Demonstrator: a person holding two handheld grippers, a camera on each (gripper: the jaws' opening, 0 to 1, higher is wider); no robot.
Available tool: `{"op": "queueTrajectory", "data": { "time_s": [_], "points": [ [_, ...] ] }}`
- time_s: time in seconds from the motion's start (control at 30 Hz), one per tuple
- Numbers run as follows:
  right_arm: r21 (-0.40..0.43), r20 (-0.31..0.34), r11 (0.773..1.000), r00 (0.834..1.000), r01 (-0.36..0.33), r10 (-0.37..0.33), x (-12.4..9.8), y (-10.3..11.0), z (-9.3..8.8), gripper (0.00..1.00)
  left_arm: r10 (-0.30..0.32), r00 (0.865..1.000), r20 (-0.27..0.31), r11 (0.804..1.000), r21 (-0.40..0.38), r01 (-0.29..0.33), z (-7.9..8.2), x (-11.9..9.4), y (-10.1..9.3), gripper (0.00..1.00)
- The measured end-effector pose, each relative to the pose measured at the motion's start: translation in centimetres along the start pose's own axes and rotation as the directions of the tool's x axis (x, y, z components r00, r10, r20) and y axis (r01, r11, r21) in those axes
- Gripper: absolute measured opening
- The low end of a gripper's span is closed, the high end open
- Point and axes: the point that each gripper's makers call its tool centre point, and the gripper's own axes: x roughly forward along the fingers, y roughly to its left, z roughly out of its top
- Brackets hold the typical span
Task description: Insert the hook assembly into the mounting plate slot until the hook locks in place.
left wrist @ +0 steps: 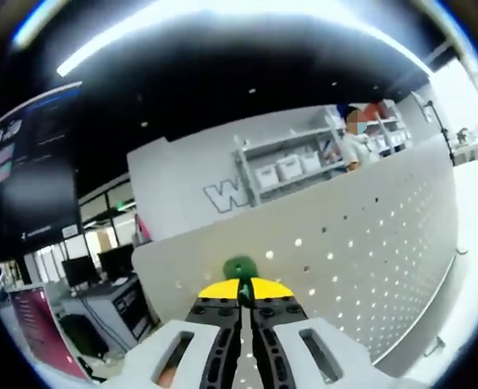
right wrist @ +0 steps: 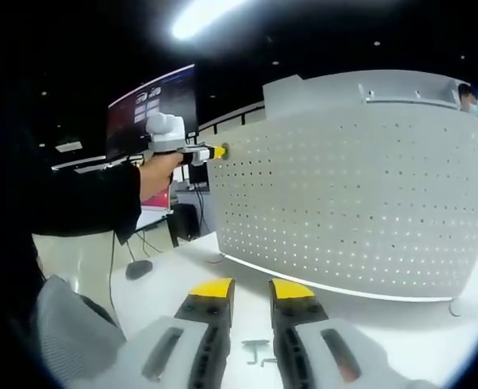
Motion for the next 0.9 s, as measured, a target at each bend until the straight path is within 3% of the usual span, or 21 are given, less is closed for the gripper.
{"op": "queueTrajectory", "data": {
  "time_s": [0.13, 0.2, 0.23, 0.27, 0.3, 0.4, 0.47, 0.7, 0.9],
  "points": [
    [-0.004, -0.002, 1.000, 1.000, -0.006, 0.006, 0.1, 0.2, 0.0, 0.15, -0.006, 1.000, -0.008, 0.999, 0.036, 0.006, 0.0, 0.0, -0.1, 0.01],
    [-0.004, -0.003, 1.000, 1.000, -0.005, 0.005, 0.1, 0.2, 0.0, 0.15, -0.005, 1.000, -0.016, 0.995, 0.097, 0.007, 0.1, 0.0, -0.2, 0.01],
    [-0.004, -0.004, 1.000, 1.000, -0.005, 0.005, 0.1, 0.2, 0.0, 0.15, -0.006, 1.000, -0.014, 0.997, 0.076, 0.007, 0.0, 0.0, -0.1, 0.01],
    [-0.004, -0.005, 1.000, 1.000, -0.005, 0.005, 0.2, 0.2, 0.0, 0.15, -0.014, 1.000, -0.003, 0.999, -0.032, 0.014, 0.0, 0.1, 0.0, 0.01],
    [-0.004, -0.006, 1.000, 1.000, -0.005, 0.005, 0.2, 0.3, 0.0, 0.15, -0.019, 1.000, 0.001, 0.998, -0.066, 0.019, 0.0, 0.1, 0.2, 0.01],
    [-0.006, -0.007, 1.000, 1.000, -0.007, 0.007, 0.2, 0.4, -0.1, 0.15, -0.005, 1.000, 0.013, 0.998, -0.056, 0.006, -0.1, 0.1, 0.2, 0.02],
    [-0.007, -0.008, 1.000, 1.000, -0.008, 0.008, 0.2, 0.4, -0.1, 0.15, -0.008, 1.000, 0.022, 0.995, -0.104, 0.011, -0.1, 0.1, 0.1, 0.03],
    [-0.009, -0.011, 1.000, 1.000, -0.007, 0.007, 0.1, 0.4, -0.1, 0.15, -0.022, 1.000, -0.005, 0.992, -0.123, 0.022, -1.0, 0.1, 0.1, 0.07],
    [-0.008, -0.015, 1.000, 1.000, -0.007, 0.007, 0.2, 0.4, -0.3, 0.15, -0.029, 1.000, -0.003, 0.995, -0.095, 0.028, -1.0, 0.0, -0.3, 0.05]
  ]
}}
